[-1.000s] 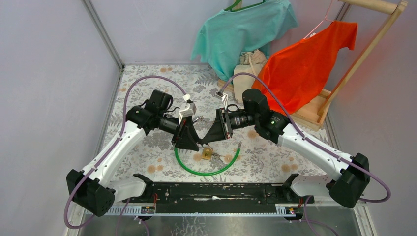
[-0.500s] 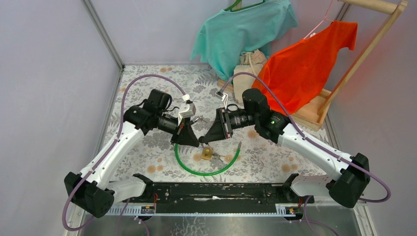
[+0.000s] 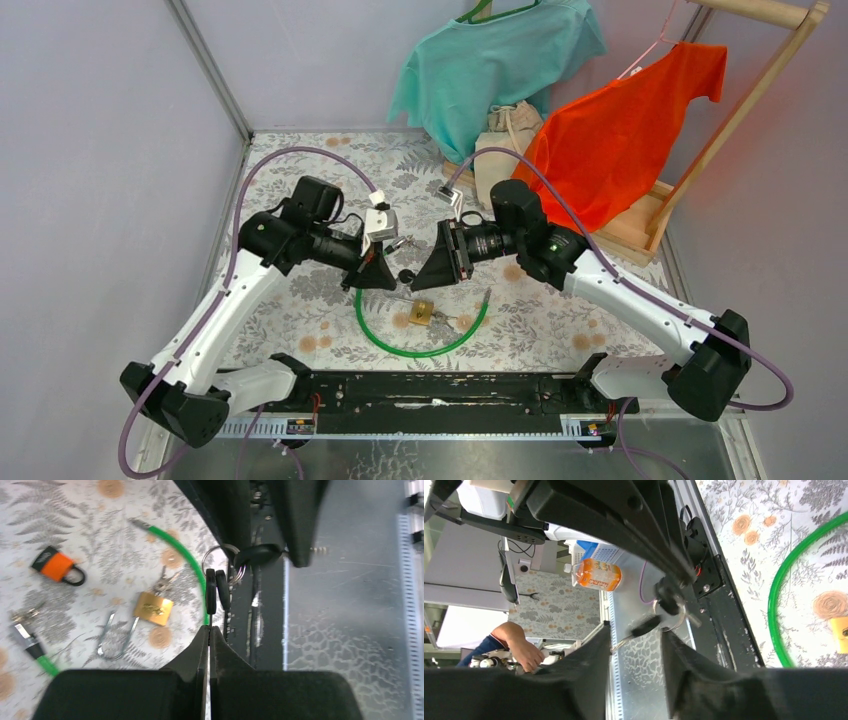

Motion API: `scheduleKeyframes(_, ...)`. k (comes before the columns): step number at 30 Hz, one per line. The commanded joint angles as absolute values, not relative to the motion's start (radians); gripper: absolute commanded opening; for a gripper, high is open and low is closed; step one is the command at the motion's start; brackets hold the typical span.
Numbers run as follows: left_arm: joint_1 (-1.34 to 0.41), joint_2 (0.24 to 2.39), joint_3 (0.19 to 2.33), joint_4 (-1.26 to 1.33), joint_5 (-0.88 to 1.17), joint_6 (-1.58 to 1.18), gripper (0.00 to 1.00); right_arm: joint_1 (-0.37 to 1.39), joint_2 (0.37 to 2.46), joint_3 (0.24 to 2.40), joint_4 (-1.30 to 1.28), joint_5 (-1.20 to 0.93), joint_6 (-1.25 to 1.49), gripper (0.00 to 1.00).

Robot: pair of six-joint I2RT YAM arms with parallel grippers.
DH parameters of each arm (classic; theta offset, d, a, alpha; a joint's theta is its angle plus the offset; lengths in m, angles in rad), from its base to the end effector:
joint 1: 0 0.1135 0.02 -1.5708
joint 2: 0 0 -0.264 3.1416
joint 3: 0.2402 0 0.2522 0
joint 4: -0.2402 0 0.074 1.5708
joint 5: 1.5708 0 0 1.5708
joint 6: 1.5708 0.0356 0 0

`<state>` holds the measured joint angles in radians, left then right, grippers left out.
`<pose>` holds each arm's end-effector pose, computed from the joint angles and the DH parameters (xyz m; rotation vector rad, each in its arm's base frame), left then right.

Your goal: Unlock with the key

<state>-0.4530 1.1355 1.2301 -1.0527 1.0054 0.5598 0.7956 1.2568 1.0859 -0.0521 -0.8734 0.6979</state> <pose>0.1670 -0.1147 0.3596 1.4212 1.7625 -1.1871 0.1796 0.2223 0.3606 -0.8378 1.9508 1.7607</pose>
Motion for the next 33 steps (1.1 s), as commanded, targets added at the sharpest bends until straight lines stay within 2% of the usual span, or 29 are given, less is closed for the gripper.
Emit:
scheduleKeyframes(1,-0.463,1.127,1.328,-1.181,0.788,0.693,0.0,0.804,1.235,1.165,-0.114,-0.905,0.648,0.53)
scheduleKeyframes(6,-0.523,1.119,1.438,-1.257,0.612,0.802,0.0,0.792,1.225,1.212,-0.167,-0.847,0.602,0.67)
scheduleKeyframes(11,-0.616,1.112,1.526,-1.264,0.5,0.814,0.0,0.765,1.212,1.245,-0.186,-0.769,0.582,0.69)
scheduleKeyframes(15,-0.637,1.147,1.571,-1.31,0.564,0.729,0.0,0.765,1.201,1.262,-0.208,-0.727,0.489,0.69)
scheduleKeyframes(20,-0.637,1.214,1.59,-1.379,0.775,0.58,0.0,0.766,1.146,1.206,-0.085,-0.747,0.358,0.59)
scheduleKeyframes(24,-0.638,1.223,1.585,-1.381,0.9,0.496,0.0,0.766,1.137,1.191,-0.03,-0.799,0.338,0.58)
scheduleKeyframes(28,-0.637,1.208,1.587,-1.356,0.884,0.484,0.0,0.767,1.174,1.202,-0.021,-0.819,0.444,0.6)
scheduleKeyframes(33,-0.644,1.182,1.581,-1.32,0.742,0.55,0.0,0.765,1.203,1.212,-0.03,-0.757,0.581,0.69)
